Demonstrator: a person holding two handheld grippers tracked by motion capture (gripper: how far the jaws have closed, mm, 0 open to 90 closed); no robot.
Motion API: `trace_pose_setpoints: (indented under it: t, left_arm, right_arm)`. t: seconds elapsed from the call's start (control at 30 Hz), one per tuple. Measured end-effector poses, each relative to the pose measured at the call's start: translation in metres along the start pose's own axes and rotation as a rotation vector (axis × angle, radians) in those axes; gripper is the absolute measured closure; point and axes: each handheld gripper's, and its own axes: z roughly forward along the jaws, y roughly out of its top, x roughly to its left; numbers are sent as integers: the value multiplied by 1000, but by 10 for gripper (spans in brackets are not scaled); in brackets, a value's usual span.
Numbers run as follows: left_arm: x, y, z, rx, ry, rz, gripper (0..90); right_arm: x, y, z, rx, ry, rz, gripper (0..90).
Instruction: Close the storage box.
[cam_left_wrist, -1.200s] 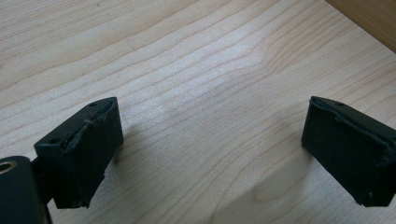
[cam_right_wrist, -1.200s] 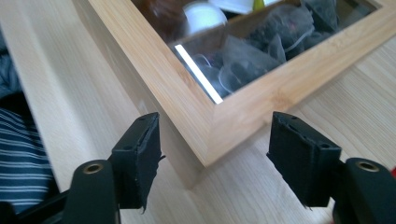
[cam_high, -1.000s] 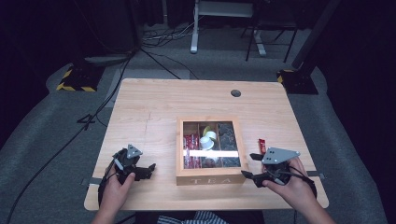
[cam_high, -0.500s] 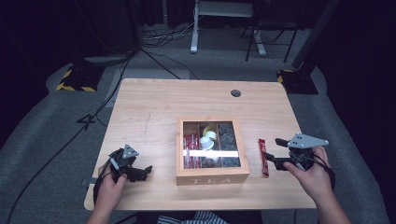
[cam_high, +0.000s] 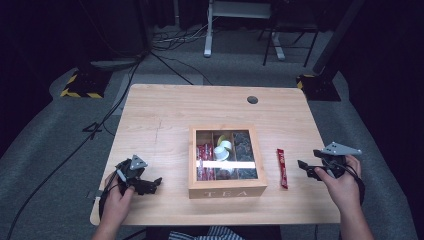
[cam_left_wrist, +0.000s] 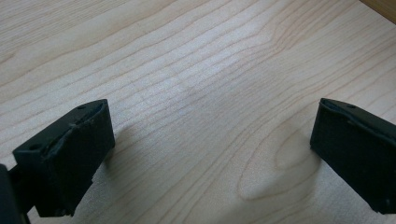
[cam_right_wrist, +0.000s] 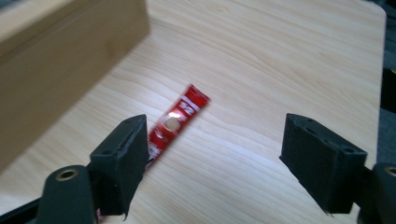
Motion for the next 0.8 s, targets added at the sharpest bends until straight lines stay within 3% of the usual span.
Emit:
trace_pose_setpoints:
  t: [0.1, 0.4, 0.57, 0.8]
  left_arm:
    - [0, 0, 0, 0, 0, 0, 0]
    - [0, 0, 0, 0, -2, 3, 0]
    - [1, 0, 0, 2, -8, 11, 0]
    - [1, 0, 0, 2, -9, 12, 0]
  right_arm:
    - [-10, -12, 9, 32, 1, 20, 257]
    - [-30, -41, 24, 45, -7, 98, 250]
    - [-32, -50, 34, 59, -14, 72, 230]
    - [-32, -56, 41, 73, -6, 71, 225]
